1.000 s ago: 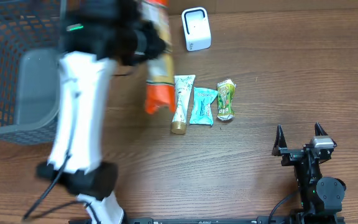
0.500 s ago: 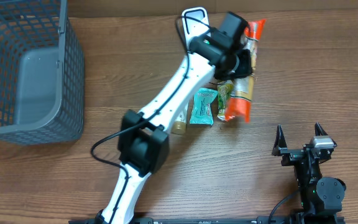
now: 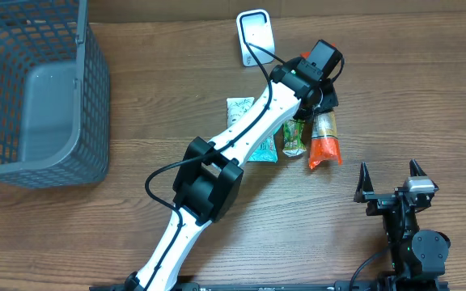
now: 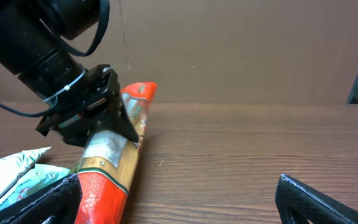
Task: Scan the item barcode
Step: 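Carry the pasta pack under the scanner and set it beside the items, then return the left gripper to hover over the empty basket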
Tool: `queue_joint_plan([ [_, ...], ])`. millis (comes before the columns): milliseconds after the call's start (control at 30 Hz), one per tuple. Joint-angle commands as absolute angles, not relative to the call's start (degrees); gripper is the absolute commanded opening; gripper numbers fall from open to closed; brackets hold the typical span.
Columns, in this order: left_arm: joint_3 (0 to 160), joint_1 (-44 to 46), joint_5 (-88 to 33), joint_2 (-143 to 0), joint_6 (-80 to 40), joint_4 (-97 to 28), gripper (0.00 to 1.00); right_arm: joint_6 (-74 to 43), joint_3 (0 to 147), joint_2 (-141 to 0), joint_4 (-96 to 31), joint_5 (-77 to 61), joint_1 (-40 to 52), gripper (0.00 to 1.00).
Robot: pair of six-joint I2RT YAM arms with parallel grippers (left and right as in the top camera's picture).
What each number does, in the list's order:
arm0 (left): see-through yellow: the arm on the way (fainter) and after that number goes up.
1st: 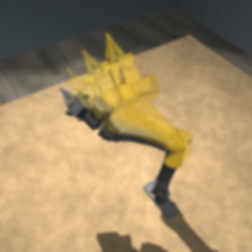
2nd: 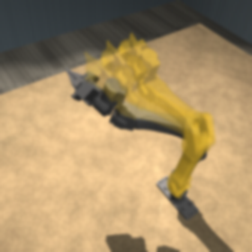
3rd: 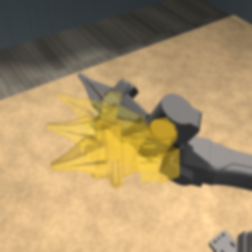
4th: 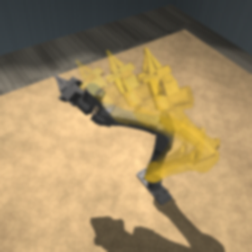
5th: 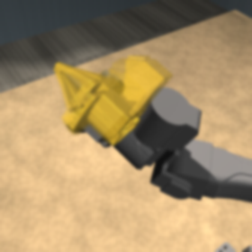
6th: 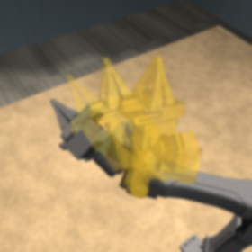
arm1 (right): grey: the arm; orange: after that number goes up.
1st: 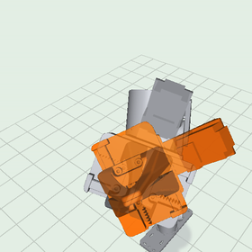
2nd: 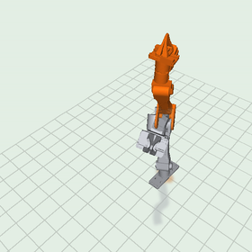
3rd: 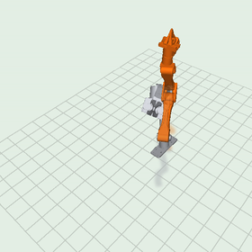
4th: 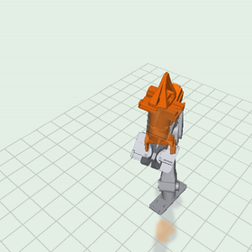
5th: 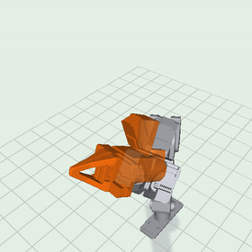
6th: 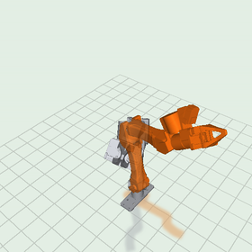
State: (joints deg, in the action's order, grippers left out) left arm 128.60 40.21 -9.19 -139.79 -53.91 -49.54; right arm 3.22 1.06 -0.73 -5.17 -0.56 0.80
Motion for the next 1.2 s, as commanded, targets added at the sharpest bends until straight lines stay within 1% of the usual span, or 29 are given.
queue_joint_plan([
  [0, 130.02, 40.91, -8.21, -137.88, -52.53, -48.34, 0.51, 3.46, 0.47, -0.16, -4.82, -0.1, 0.62, 1.0],
  [33, 130.02, 40.88, -8.49, -137.88, -51.05, -48.29, 0.61, 3.46, 0.47, -0.16, -4.82, -0.08, 0.62, 1.0],
  [100, 130.34, 40.58, -9.15, -137.8, -48.66, -48.34, 0.65, 3.49, 0.47, -0.16, -4.82, -0.1, 0.62, 1.0],
  [300, 135.76, 39.48, -13.78, -137.58, -41.69, -50.39, 0.64, 3.49, 0.47, -0.16, -4.82, -0.1, 0.62, 1.0],
  [400, 142.39, 38.74, -13.54, -136.84, -38.24, -54.94, 0.64, 3.46, 0.47, -0.16, -4.82, -0.1, 0.62, 1.0],
  [433, 147.17, 38.22, -13.58, -136.25, -35.55, -58.67, 0.61, 3.46, 0.47, -0.16, -4.82, -0.1, 0.62, 1.0],
  [500, 152.42, 37.54, -13.58, -135.46, -31.24, -63.46, 0.6, 3.49, 0.47, -0.16, -4.82, -0.1, 0.62, 1.0],
  [567, 156.48, 36.69, -13.52, -134.47, -28.1, -67.4, 0.55, 3.46, 0.47, -0.16, -4.82, -0.08, 0.62, 1.0],
  [633, 160.92, 35.07, -13.34, -133.14, -26.09, -72.07, 0.44, 3.49, 0.47, -0.16, -4.82, -0.1, 0.62, 1.0],
  [700, 164.62, 32.8, -12.69, -131.59, -25.54, -76.71, 0.28, 3.49, 0.47, -0.16, -4.82, -0.1, 0.62, 1.0],
  [767, 167.15, 30.13, -11.03, -129.71, -24.6, -80.86, 0.15, 3.49, 0.47, -0.16, -4.82, -0.08, 0.62, 1.0],
  [800, 168.18, 28.49, -9.69, -128.55, -24.23, -82.87, 0.05, 3.49, 0.49, -0.16, -4.82, -0.1, 0.62, 1.0],
  [1000, 169.97, 15.94, -3.68, -121.51, -24.84, -93.54, 0.04, 3.49, 0.47, -0.16, -4.82, -0.08, 0.62, 1.0],
  [1033, 169.97, 11.03, -0.49, -119.46, -24.84, -96.79, 0.04, 3.46, 0.47, -0.16, -4.82, -0.1, 0.62, 1.0],
  [1067, 169.12, 6.57, -1.19, -117.69, -21.3, -96.82, 0.04, 3.46, 0.47, -0.16, -4.82, -0.1, 0.62, 1.0],
  [1167, 167.59, 0.64, -4.51, -115.18, -21.17, -96.82, 0.04, 3.49, 0.47, -0.16, -4.82, -0.1, 0.62, 1.0],
])
